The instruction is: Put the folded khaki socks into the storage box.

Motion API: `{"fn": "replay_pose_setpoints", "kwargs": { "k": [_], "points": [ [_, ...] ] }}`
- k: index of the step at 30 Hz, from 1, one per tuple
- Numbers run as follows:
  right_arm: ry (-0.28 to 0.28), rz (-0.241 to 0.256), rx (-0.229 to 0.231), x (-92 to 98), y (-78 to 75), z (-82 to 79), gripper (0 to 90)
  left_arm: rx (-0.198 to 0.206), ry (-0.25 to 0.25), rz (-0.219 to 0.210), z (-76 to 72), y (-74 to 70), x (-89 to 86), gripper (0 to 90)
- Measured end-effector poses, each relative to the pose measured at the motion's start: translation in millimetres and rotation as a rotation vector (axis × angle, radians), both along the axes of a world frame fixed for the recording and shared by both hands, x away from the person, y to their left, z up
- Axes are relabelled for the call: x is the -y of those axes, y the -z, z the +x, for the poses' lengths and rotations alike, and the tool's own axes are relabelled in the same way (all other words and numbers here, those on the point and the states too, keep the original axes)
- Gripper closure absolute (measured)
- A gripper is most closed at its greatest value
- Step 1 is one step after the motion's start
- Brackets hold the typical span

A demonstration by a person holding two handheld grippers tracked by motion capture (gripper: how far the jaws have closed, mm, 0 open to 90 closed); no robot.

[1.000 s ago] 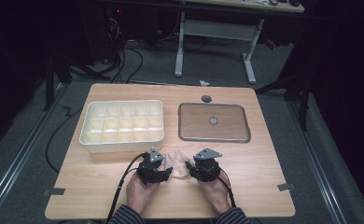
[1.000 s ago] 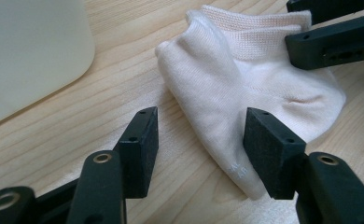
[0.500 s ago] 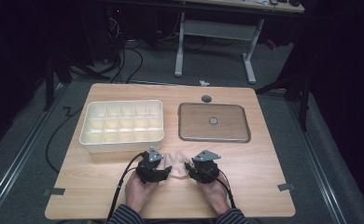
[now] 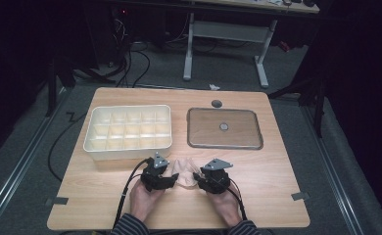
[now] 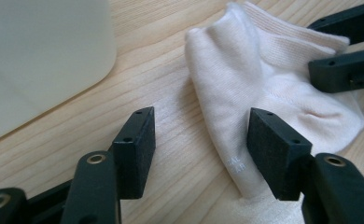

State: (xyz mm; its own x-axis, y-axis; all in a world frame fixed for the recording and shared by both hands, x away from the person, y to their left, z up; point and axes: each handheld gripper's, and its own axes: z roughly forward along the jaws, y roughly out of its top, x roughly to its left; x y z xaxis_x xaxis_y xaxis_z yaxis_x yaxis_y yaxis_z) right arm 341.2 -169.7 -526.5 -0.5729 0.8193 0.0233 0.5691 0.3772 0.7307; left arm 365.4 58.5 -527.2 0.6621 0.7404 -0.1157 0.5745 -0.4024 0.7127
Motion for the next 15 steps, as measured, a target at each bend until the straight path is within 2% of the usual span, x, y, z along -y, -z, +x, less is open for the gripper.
{"fn": "replay_pose_setpoints", "kwargs": {
  "k": [4,5,7,8,10,12,13,15],
  "points": [
    [-0.002,0.011,-0.004,0.1,-1.7,-1.3,59.8,-0.026,-0.002,-0.022,2.8,-0.8,-4.2,40.4],
    [0.002,0.029,0.004,0.9,-4.6,-2.5,58.8,-0.043,-0.007,-0.043,4.5,-1.6,-8.2,39.9],
    [0.004,0.042,0.021,1.9,-8.3,-4.1,57.6,-0.044,-0.012,-0.05,4.9,-2.2,-10.3,39.7],
    [0.004,0.044,0.028,2.1,-9.9,-5.0,57.6,-0.05,-0.026,-0.073,5.5,-3.8,-13.5,39.6],
    [-0.001,0.052,0.04,2.0,-15.2,-7.1,57.8,-0.057,-0.04,-0.091,6.8,-7.1,-16.0,40.2],
    [-0.016,0.055,0.059,0.1,-22.1,-9.9,61.0,-0.055,-0.04,-0.095,8.0,-10.0,-16.8,40.7],
    [-0.025,0.059,0.062,-1.2,-25.3,-11.3,63.5,-0.059,-0.034,-0.119,10.7,-14.7,-17.0,40.8],
    [-0.047,0.065,0.07,-3.8,-29.4,-13.1,68.1,-0.059,-0.036,-0.135,12.1,-17.4,-17.0,41.5]
  ]
}}
